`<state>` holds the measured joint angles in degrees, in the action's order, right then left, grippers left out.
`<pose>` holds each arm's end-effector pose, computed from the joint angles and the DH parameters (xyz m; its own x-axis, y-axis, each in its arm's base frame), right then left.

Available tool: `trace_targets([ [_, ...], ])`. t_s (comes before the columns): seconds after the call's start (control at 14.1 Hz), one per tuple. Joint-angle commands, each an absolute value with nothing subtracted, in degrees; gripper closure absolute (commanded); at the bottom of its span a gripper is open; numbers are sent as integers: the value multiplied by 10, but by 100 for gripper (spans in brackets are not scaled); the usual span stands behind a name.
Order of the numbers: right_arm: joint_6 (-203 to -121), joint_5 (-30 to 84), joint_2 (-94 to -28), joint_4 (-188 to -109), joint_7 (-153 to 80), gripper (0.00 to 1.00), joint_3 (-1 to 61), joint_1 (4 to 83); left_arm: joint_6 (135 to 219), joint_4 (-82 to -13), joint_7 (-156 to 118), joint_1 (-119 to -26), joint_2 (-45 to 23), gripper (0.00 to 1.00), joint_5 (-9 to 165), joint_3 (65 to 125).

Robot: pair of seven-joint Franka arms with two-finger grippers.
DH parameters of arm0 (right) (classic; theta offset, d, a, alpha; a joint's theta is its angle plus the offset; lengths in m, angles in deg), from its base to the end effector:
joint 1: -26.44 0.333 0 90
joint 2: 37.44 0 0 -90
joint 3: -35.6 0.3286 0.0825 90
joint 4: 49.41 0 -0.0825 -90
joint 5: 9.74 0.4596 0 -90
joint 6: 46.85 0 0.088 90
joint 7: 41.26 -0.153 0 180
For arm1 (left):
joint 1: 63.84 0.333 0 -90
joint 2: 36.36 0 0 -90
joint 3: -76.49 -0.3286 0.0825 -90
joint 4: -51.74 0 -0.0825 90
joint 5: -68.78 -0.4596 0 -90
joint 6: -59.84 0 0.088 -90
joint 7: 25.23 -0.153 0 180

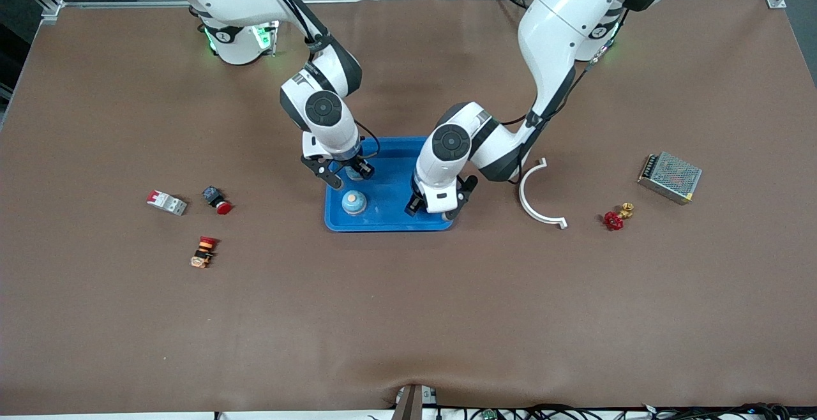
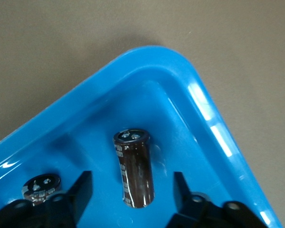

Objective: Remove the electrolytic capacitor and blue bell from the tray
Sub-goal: 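Close the left gripper on the capacitor while the right gripper grips the bell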

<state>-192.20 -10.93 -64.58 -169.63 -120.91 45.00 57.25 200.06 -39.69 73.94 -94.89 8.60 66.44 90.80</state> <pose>0.4730 0.4083 0.0933 0.7705 -0.6338 -0.0673 -0.6343 -0.7729 0.0165 0.5516 -0.5376 0.1001 0.5481 0.8213 -0.1582 0.8357 -0.5457 0.0619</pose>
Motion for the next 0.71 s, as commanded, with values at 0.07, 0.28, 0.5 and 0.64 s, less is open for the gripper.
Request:
trace_targets([
  [0.07, -1906, -108, -652, -1659, -1232, 100, 445, 585, 2008, -385, 755, -958, 100, 73, 650, 899],
  [0.28, -1726, -105, -652, -1567, -1230, 100, 449, 576, 2007, -385, 756, -960, 100, 100, 632, 899],
  [0.5, -1527, -69, -652, -1480, -1076, 100, 445, 557, 2002, -384, 750, -957, 90, 100, 612, 899],
  [0.64, -1446, -73, -648, -1468, -927, 100, 444, 514, 1988, -384, 749, -945, 70, 100, 594, 897],
])
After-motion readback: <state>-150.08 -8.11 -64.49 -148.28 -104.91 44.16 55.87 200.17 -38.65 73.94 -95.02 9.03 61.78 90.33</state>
